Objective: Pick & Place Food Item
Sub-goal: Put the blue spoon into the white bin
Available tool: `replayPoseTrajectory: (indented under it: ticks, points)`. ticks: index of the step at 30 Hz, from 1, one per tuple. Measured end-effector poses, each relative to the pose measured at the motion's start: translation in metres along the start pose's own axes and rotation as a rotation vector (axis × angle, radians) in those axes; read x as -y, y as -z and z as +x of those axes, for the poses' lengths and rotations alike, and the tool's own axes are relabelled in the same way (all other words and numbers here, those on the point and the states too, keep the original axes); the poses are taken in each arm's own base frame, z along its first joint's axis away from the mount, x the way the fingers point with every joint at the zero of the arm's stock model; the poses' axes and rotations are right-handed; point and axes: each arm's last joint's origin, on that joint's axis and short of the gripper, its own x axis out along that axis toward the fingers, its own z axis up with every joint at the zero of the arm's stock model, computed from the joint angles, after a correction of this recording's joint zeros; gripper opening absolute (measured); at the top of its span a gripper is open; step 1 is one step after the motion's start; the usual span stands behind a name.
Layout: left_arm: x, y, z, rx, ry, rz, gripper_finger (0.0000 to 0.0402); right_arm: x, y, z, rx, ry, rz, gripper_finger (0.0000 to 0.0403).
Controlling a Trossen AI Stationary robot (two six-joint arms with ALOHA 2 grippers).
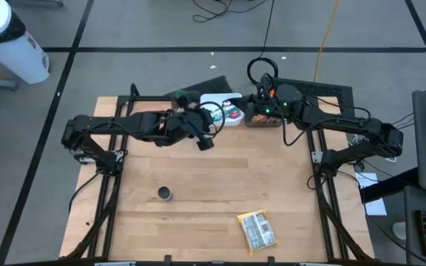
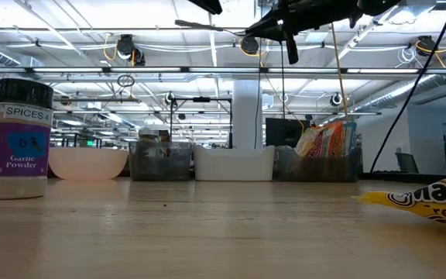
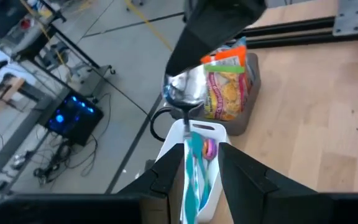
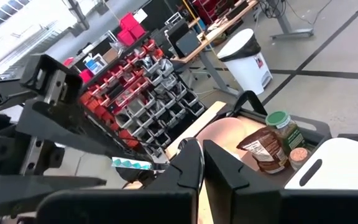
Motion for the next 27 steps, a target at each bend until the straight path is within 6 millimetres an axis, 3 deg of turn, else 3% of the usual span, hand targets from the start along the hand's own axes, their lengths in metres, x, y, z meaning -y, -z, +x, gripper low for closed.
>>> replayPoseTrajectory:
  ticks: [6, 13, 18, 27]
  points:
    - [-0.003, 0.002, 0.003, -0.019, -0.004, -0.038, 0.0122, 0.0, 0.0, 0.0, 0.004, -0.003, 0.001, 0.0]
    - [-0.005, 0.003, 0.004, -0.025, -0.005, -0.054, 0.0213, 0.0, -0.001, 0.0, 0.006, -0.005, -0.001, 0.0]
    - [-0.004, 0.003, 0.004, -0.026, 0.017, -0.03, 0.0251, -0.001, -0.002, 0.0, 0.021, -0.013, -0.003, 0.0]
    - [-0.013, 0.011, 0.011, -0.096, 0.027, -0.033, 0.0245, -0.004, -0.005, 0.0, 0.05, -0.035, 0.005, 0.0]
